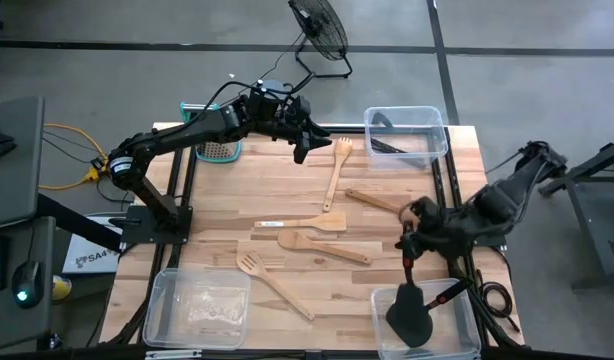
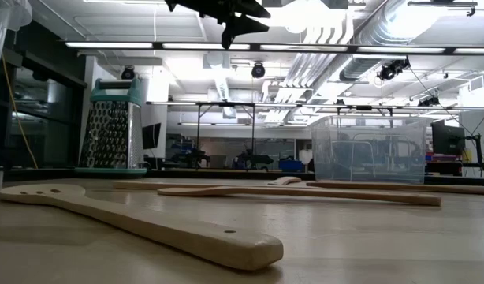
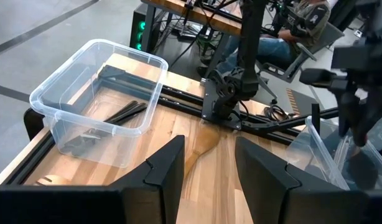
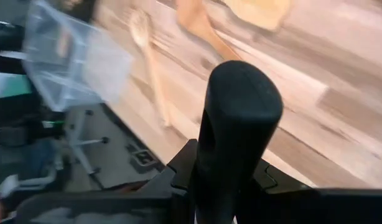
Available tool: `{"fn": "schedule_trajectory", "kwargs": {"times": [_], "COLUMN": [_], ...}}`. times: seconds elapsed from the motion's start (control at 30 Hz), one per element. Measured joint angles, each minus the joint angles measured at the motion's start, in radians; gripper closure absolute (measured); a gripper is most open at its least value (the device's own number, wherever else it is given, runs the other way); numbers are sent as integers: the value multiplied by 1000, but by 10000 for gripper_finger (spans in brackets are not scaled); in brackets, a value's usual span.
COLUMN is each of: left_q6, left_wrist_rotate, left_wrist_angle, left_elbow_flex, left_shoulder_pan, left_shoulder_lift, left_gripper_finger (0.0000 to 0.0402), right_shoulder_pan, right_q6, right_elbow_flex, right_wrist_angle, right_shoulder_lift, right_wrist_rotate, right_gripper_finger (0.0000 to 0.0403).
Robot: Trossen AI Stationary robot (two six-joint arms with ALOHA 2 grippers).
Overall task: Pick & Place Kitchen Items
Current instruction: Put the black spatula into the transparent bin
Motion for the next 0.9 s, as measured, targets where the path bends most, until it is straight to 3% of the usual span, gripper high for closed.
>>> {"fn": "schedule_trajectory", "kwargs": {"times": [0.57,0.9], "left_q6": [18,18], "left_wrist_rotate": [0,0], "left_wrist_angle": [0,0], "left_elbow_flex": [0,0], "left_shoulder_pan": [0,0], "left_shoulder_lift": [0,0], "left_gripper_finger": [263,263], "right_shoulder_pan": [153,194], "right_q6": [225,265], "right_elbow_flex": [0,3], "right_wrist_angle": [-57,-73], "right_shoulder_lift": [214,294], "right_wrist_rotate": [1,17], "right_gripper_finger": [347,343]}}
